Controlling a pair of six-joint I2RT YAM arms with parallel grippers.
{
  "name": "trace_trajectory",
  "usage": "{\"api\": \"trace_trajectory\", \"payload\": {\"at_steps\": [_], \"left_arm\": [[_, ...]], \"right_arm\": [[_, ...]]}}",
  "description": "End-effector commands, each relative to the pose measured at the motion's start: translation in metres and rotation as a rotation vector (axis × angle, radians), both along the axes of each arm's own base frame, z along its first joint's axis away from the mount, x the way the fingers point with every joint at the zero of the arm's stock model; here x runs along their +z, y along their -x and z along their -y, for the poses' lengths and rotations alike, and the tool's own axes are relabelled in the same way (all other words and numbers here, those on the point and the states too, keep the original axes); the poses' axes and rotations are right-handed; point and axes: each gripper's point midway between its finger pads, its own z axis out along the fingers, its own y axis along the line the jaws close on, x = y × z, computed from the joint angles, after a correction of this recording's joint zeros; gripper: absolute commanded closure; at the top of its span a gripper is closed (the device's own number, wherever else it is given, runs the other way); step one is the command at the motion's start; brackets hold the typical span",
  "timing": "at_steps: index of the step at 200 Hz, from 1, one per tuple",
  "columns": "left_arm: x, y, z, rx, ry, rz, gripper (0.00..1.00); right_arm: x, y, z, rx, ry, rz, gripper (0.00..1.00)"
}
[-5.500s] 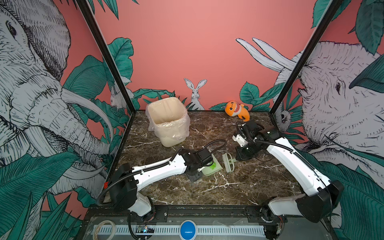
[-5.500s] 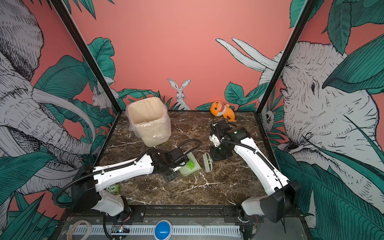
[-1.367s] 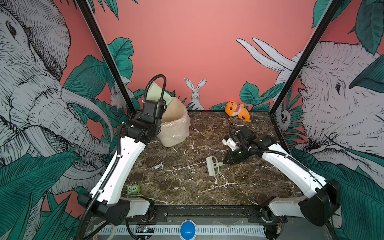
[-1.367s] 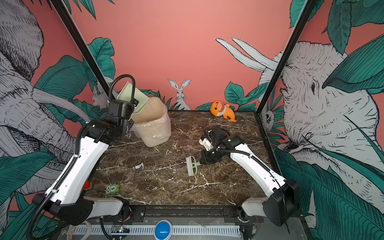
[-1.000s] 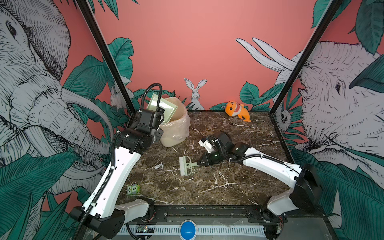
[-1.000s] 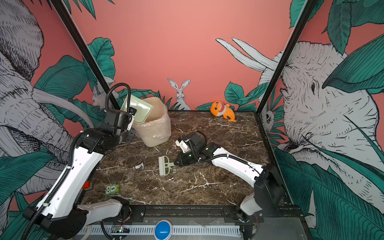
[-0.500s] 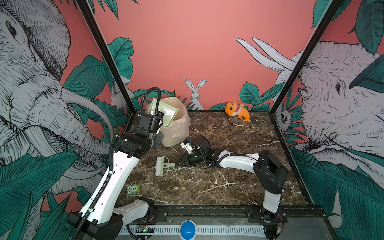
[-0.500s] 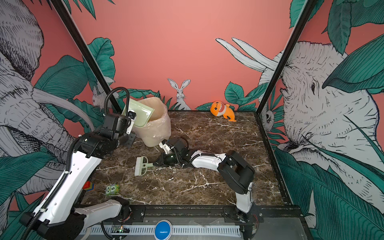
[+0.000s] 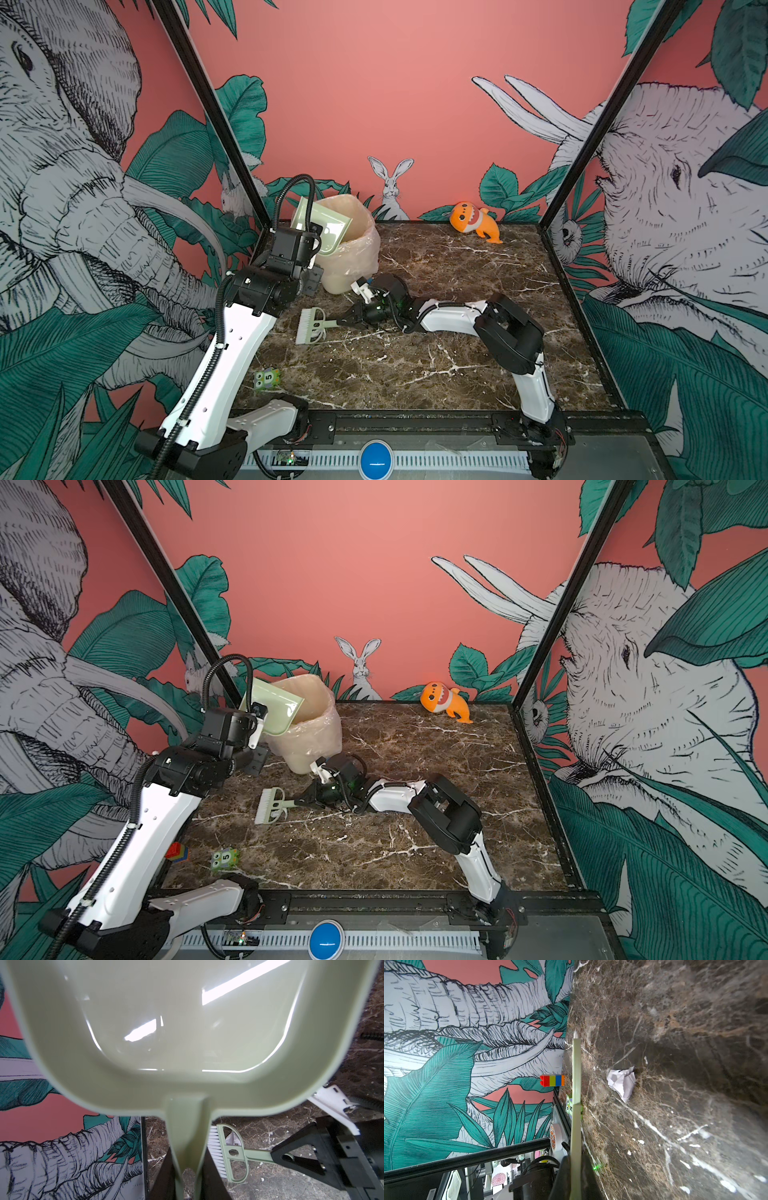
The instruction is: Sweep away the paper scraps from the table
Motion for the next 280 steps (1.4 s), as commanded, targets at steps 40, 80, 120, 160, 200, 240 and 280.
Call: {"api": "trace_trajectory", "payload": {"at_steps": [40,80,120,160,200,240,280], "left_arm": [[-0.001,0.007,-0.001,-0.002,0.015,-0.013,0.87],[0.0,0.006,0.0,-0.005,0.022,-0.013,0.86],[0.002,0.007,0.003,-0.013,0.043,-0.006,0.86],[0.0,0.005,0.008,-0.024,0.066,-0.01,0.86],[-0.003,0.005,0.016,-0.041,0.112,-0.019,0.85],[-0.006,0.008,0.02,-0.048,0.138,-0.032,0.84],[-0.012,0.012,0.02,-0.048,0.143,-0.044,0.84]], "right_arm": [[-0.017,-0.012,0.01,-0.111,0.108,-0.063,1.0],[-0.025,-0.012,0.042,-0.177,0.186,-0.074,1.0],[-0.019,-0.008,0.122,-0.277,0.301,-0.091,1.0],[0.007,-0.002,0.209,-0.356,0.39,-0.076,1.0],[0.039,-0.006,0.208,-0.312,0.348,-0.031,1.0],[0.043,-0.006,0.157,-0.193,0.277,-0.002,1.0],[0.022,-0.008,0.128,-0.115,0.286,-0.023,1.0]]}}
